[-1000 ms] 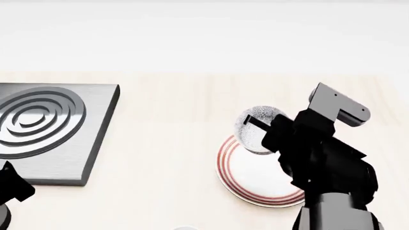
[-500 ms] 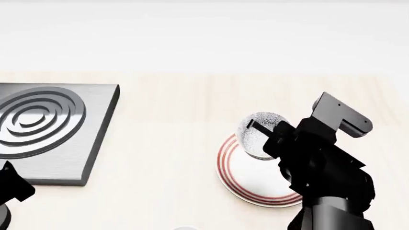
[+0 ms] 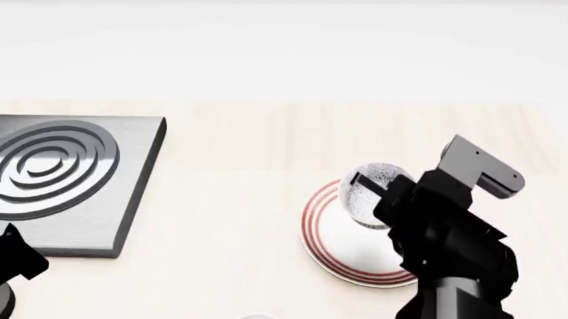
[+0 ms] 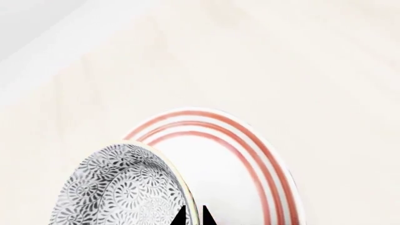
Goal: Pick the akita bowl between the plate and the ramekin and place it on the plate.
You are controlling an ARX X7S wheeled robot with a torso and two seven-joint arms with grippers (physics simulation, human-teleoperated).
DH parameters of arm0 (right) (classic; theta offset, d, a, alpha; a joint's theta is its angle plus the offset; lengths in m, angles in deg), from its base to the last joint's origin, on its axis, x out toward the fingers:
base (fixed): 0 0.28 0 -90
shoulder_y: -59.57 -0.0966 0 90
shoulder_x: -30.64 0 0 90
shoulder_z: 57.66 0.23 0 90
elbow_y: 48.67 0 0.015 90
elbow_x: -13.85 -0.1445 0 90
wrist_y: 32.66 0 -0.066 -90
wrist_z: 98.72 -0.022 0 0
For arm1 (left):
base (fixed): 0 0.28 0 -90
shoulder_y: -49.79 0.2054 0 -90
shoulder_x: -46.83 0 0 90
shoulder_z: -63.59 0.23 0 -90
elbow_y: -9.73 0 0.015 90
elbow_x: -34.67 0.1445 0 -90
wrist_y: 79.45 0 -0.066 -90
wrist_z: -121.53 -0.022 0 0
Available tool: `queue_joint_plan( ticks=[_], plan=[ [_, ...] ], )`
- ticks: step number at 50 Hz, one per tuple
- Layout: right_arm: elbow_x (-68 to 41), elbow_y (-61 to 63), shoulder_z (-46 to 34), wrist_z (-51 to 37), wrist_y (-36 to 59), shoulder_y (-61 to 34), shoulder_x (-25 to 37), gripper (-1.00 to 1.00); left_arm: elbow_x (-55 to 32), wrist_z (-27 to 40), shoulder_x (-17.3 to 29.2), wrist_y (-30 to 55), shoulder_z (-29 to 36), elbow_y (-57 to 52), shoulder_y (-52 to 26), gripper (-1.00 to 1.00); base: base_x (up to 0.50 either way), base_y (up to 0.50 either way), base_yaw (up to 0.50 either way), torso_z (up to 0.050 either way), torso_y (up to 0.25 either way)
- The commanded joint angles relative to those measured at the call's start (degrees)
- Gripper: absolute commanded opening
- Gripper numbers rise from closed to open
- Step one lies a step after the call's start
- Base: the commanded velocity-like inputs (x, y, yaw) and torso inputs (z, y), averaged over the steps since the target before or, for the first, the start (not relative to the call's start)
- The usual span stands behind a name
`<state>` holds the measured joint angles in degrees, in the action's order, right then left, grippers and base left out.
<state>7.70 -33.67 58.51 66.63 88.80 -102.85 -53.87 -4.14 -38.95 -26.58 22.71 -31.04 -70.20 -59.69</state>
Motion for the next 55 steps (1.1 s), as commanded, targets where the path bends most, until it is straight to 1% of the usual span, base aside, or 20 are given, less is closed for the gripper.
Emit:
queue_joint_plan(
  ticks=[1, 29, 55],
  plan=[
    [1.78, 0.06, 2.74, 0.71, -0.92, 0.54, 0.07, -1.00, -0.14, 0.14, 0.09, -0.01, 0.13, 0.00, -0.03, 1.00, 0.00, 0.00, 0.00, 0.000, 0.000],
    [4.21, 0.11, 6.30, 2.52, -0.58, 1.91, -0.24, -1.00, -0.40, 0.29, 0.26, -0.29, 0.45, 0.03, 0.02, 1.00, 0.00, 0.00, 0.00, 0.000, 0.000],
    [5.54, 0.04, 7.37, 3.27, -1.16, 2.50, -0.64, -1.00, -0.72, 0.46, 0.46, -0.43, 0.69, 0.05, 0.02, 1.00, 0.00, 0.00, 0.00, 0.000, 0.000]
  ],
)
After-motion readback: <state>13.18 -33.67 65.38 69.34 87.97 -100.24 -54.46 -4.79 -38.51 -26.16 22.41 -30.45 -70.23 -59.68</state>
